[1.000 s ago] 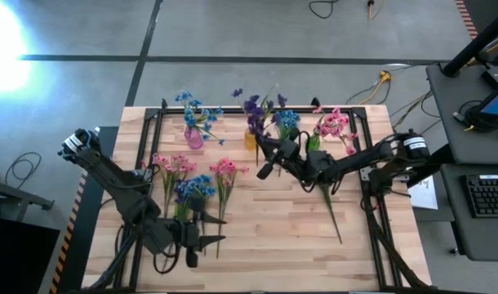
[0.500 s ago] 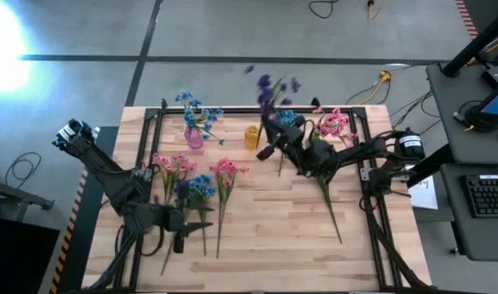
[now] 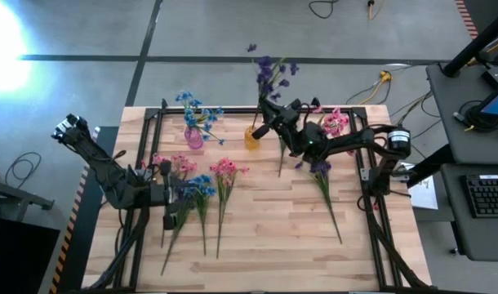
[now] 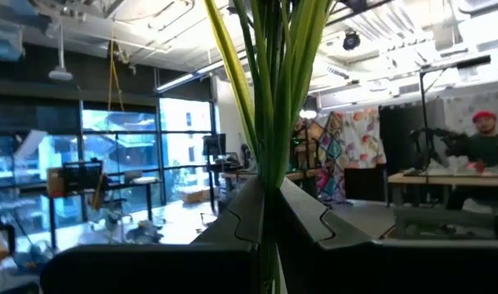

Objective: Sort flowers into vase by color
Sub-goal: Put the middle violet flowers into the yellow vase

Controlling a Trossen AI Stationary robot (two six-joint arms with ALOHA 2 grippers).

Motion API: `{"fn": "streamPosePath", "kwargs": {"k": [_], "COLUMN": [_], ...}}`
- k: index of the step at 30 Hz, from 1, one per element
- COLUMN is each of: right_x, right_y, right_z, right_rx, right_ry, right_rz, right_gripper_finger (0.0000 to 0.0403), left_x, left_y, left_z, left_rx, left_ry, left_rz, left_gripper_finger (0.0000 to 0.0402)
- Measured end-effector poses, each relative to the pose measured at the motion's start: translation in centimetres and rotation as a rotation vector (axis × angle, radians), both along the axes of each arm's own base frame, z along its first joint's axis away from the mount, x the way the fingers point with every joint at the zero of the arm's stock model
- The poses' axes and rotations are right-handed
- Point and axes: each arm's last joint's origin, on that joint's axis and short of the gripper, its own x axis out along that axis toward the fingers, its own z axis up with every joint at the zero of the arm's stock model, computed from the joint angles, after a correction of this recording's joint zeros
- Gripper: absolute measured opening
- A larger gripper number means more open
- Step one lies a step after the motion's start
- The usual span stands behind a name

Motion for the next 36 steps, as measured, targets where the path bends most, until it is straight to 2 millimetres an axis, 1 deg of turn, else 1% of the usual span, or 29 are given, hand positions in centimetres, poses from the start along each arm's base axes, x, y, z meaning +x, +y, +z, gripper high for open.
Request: {"fn": "streamPosePath", "kwargs": {"k": [6, 11, 16, 27, 36], "right_x": [1.6, 2.4, 3.2, 3.3, 3.4], "right_y": [-0.3, -0.6, -0.8, -0.9, -0.9], "right_z": [-0.5, -0.5, -1.4, -1.7, -2.1], "right_rx": [-0.053, -0.058, -0.074, -0.053, -0.016], "right_ry": [0.068, 0.087, 0.137, 0.141, 0.131], "right_rz": [-0.049, -0.116, -0.141, -0.169, -0.149], "right_gripper_finger": [0.0013, 0.0013, 0.0013, 0.0013, 0.0013], "left_x": [-0.1, 0.0, 0.0, 0.0, 0.0], "left_y": [0.1, 0.0, 0.0, 0.0, 0.0], "left_z": [-0.6, -0.8, -0.8, -0.8, -0.8], "left_rx": [0.009, -0.007, -0.007, -0.007, -0.007], "left_ry": [0.012, 0.015, 0.015, 0.015, 0.015], "left_rz": [0.002, 0.010, 0.011, 0.011, 0.011], "left_gripper_finger": [0.0135, 0.0135, 0.0135, 0.0135, 0.0135]}}
